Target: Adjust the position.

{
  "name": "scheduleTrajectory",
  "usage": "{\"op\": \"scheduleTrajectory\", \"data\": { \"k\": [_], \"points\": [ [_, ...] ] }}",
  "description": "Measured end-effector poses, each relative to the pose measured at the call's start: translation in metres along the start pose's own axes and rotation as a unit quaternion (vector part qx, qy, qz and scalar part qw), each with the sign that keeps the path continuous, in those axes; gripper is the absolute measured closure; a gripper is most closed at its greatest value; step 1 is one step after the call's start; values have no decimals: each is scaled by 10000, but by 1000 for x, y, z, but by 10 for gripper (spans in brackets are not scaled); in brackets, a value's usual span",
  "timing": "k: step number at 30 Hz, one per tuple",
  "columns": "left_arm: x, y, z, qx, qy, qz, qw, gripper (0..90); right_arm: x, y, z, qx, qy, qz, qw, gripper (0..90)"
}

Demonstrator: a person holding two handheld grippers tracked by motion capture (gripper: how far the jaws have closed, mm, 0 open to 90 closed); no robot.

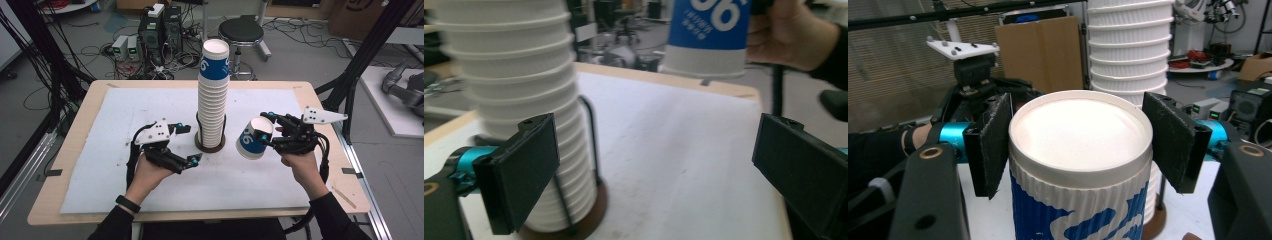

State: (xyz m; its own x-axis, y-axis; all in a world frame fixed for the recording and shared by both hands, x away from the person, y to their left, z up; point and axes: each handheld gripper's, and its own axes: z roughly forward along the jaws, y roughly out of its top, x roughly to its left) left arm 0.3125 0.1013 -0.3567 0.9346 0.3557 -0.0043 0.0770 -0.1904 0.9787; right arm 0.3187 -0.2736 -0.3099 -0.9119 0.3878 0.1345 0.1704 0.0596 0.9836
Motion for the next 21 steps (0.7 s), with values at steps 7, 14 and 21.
{"op": "scheduleTrajectory", "data": {
  "k": [7, 14, 21],
  "points": [
    [-11, 2, 22, 23, -294, 84, 9995, 50, 7, 1, 6, -1, 144, -15, 9999, 316],
    [-18, 2, 40, -52, -507, 12, 9987, 50, 13, 1, 13, -1, 285, -28, 9996, 316],
    [-26, 2, 56, -130, -855, -138, 9962, 50, 19, 0, 21, 72, 416, -32, 9991, 316]
  ]
}}
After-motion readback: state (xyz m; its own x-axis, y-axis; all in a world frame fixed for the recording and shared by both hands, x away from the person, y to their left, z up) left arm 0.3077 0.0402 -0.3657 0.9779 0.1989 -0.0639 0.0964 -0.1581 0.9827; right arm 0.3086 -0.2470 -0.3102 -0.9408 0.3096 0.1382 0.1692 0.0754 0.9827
